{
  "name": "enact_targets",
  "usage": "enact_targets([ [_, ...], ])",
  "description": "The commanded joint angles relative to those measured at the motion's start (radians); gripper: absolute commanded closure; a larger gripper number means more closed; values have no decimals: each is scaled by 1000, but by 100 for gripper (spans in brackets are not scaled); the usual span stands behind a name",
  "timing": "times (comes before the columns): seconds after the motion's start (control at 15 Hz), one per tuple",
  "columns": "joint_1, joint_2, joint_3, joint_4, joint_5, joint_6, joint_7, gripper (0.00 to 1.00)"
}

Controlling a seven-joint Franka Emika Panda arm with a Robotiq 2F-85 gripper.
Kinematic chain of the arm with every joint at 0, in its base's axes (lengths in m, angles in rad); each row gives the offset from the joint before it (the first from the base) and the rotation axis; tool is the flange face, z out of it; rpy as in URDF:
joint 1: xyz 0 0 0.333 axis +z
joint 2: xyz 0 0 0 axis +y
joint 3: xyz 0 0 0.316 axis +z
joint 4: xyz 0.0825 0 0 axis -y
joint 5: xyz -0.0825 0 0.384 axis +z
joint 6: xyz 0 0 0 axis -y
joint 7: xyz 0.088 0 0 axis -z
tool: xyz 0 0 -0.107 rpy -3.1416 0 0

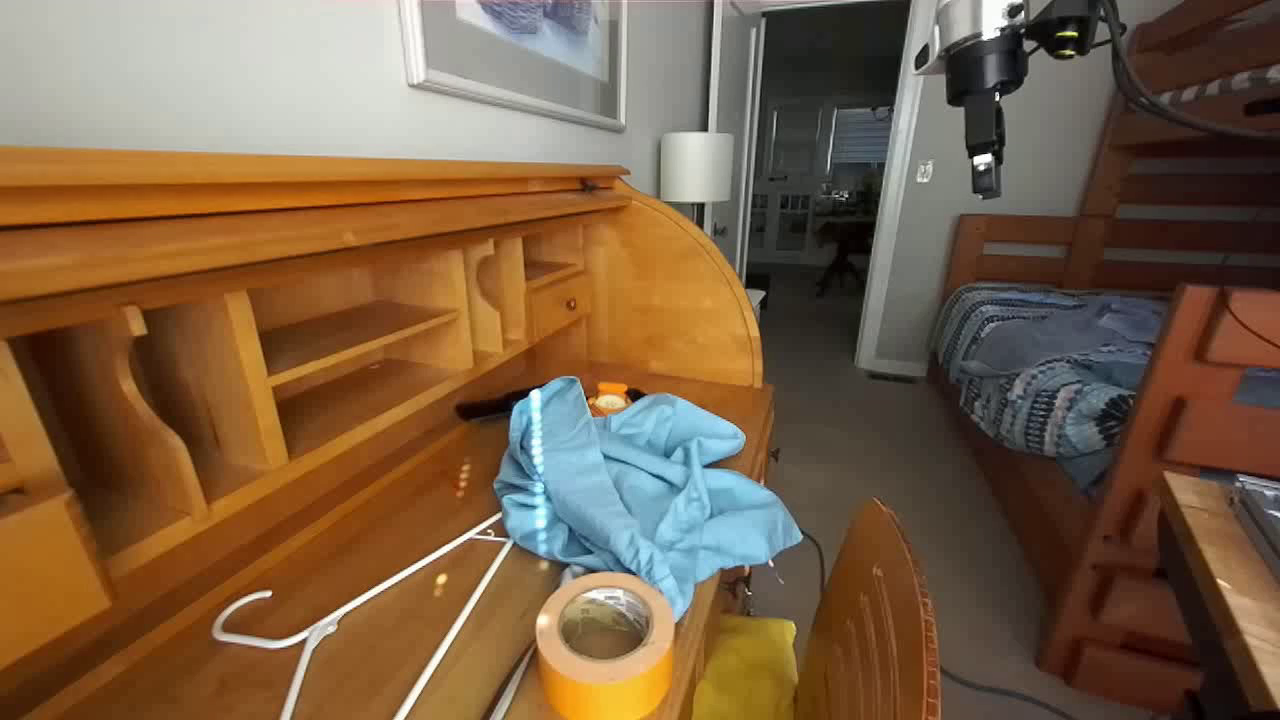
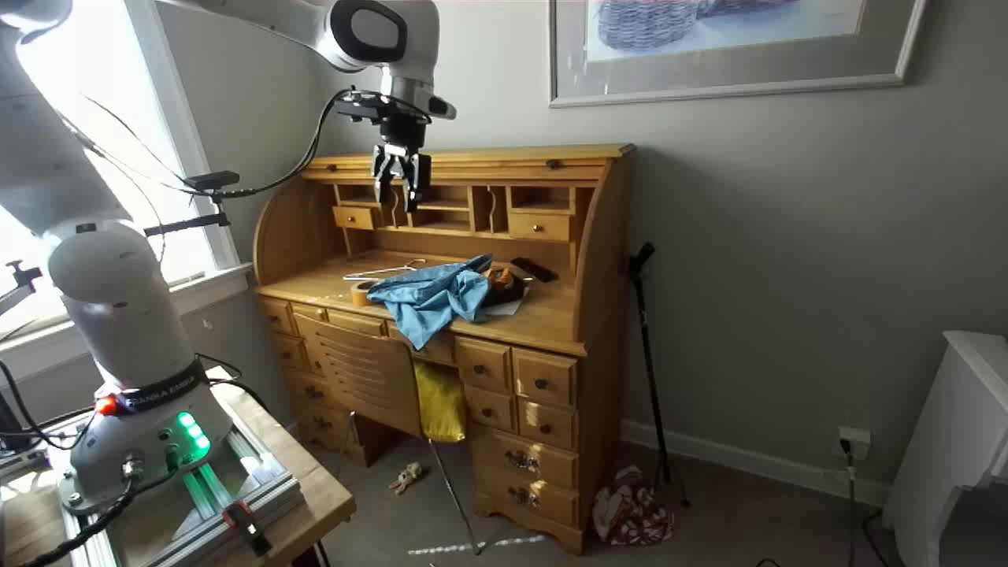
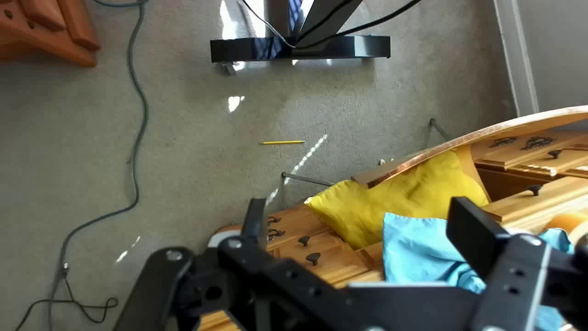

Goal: Move the blue cloth

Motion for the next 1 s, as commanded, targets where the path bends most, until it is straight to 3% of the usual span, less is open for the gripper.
enact_targets([
  [0.0,-17,2,15,2,3,-2,-3,0],
  [0.4,2,58,29,-33,130,150,-17,0],
  [0.67,16,115,66,-83,231,429,20,0],
  [0.93,44,210,122,-108,302,615,39,0],
])
